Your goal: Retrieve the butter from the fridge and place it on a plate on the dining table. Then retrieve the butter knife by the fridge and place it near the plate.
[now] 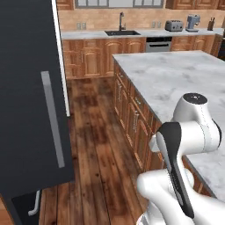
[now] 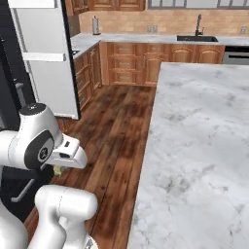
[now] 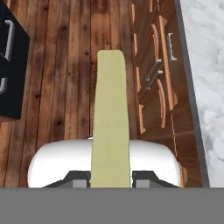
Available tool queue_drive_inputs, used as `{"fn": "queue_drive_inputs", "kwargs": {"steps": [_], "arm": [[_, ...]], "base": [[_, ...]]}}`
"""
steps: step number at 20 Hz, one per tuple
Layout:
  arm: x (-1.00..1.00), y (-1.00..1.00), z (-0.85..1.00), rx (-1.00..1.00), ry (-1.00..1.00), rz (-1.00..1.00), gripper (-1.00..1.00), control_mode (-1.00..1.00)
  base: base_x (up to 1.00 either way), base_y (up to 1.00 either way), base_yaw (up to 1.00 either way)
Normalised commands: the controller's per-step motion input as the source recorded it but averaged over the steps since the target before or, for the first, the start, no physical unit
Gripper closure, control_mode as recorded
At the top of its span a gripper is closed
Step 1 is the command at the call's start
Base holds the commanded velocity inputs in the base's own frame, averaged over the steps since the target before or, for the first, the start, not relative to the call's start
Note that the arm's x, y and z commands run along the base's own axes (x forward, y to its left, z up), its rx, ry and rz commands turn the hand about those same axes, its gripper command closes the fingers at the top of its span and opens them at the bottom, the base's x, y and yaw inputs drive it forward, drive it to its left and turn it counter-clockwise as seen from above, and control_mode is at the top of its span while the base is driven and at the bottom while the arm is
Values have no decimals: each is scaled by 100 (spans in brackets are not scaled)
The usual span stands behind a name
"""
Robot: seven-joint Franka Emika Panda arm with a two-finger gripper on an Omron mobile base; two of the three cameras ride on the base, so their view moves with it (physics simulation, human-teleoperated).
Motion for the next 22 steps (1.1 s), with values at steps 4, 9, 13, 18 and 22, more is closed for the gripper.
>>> {"fn": "queue_drive_inputs", "kwargs": {"steps": [4,9,13,18,22], "arm": [[0,0,0,0,0,0,100,100],[0,0,0,0,0,0,100,100],[0,0,0,0,0,0,100,100],[0,0,0,0,0,0,100,100],[0,0,0,0,0,0,100,100]], "base": [[-99,-13,0],[-87,-30,-2],[-88,-32,-1],[-88,-18,-1],[-99,-14,0]]}}
